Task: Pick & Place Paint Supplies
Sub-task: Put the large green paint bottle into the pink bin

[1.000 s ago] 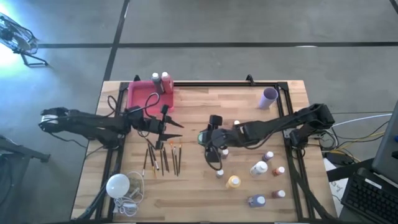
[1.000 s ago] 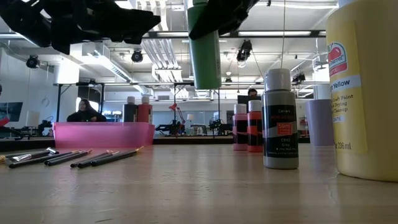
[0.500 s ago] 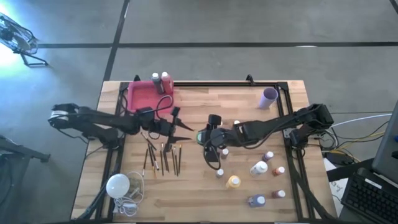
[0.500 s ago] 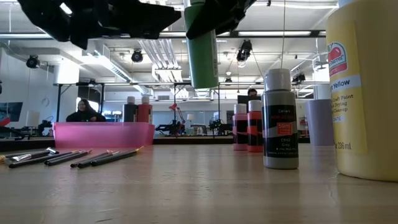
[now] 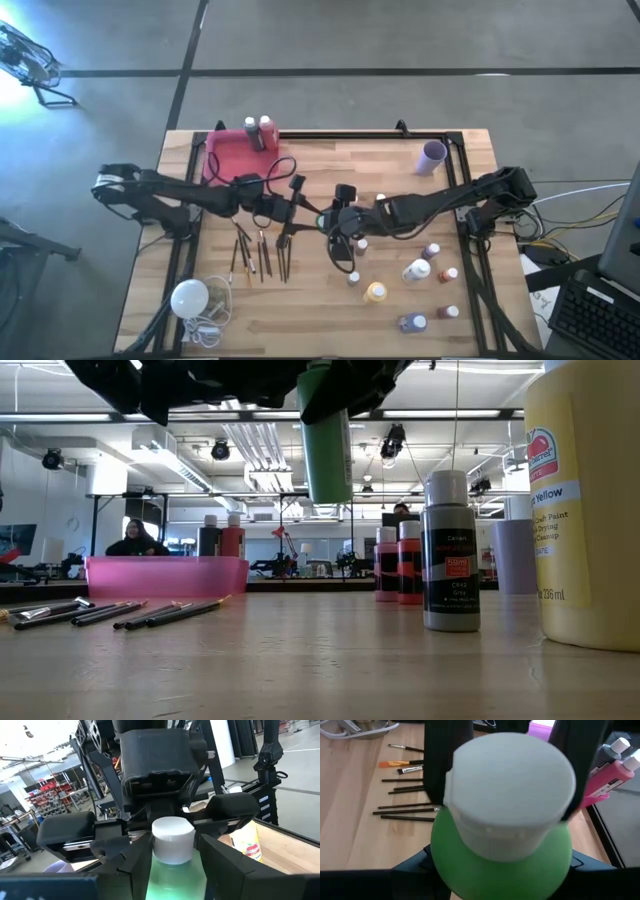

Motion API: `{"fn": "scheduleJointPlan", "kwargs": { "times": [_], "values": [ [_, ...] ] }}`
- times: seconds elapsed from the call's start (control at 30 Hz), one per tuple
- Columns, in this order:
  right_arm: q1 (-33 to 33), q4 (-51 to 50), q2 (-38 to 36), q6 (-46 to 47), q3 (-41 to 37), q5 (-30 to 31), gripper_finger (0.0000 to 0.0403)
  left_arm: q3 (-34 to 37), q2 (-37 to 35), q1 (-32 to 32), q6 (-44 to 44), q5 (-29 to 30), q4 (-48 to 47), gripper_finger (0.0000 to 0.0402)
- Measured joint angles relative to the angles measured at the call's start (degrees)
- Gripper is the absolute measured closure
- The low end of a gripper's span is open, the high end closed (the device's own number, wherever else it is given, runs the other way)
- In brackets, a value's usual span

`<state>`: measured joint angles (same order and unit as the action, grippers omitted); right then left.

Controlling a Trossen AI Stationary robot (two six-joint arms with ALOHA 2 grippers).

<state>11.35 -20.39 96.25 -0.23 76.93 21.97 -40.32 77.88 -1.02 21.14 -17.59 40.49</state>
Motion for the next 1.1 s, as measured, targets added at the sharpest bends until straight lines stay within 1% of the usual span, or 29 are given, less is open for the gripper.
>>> {"fn": "scheduleJointPlan", "kwargs": {
  "times": [0.13,0.43,0.7,0.8,0.97,1.1],
  "values": [
    [0.00,-0.32,-0.01,-0.04,-0.07,-0.01,0.0199,-0.80,1.61,0.03,1.32,-0.02,0.02,0.0234],
    [-0.07,0.03,-0.01,-0.17,-0.22,0.04,0.0199,-3.19,3.57,0.33,1.28,-0.10,-0.02,0.0234],
    [-0.04,0.13,-0.01,-0.43,-0.22,0.02,0.0199,-3.36,3.62,0.53,1.28,-0.06,-0.13,0.0235],
    [-0.04,0.13,-0.01,-0.54,-0.22,0.02,0.0199,-3.36,3.62,0.55,1.16,-0.06,-0.15,0.0244],
    [-0.04,-0.02,-0.01,-0.55,-0.24,0.02,0.0199,-3.34,3.60,0.53,0.87,0.10,-0.20,0.0274],
    [-0.02,0.01,-0.01,-0.48,-0.24,0.01,0.0199,-3.32,3.57,0.53,0.65,0.10,-0.24,0.0277]
  ]
}}
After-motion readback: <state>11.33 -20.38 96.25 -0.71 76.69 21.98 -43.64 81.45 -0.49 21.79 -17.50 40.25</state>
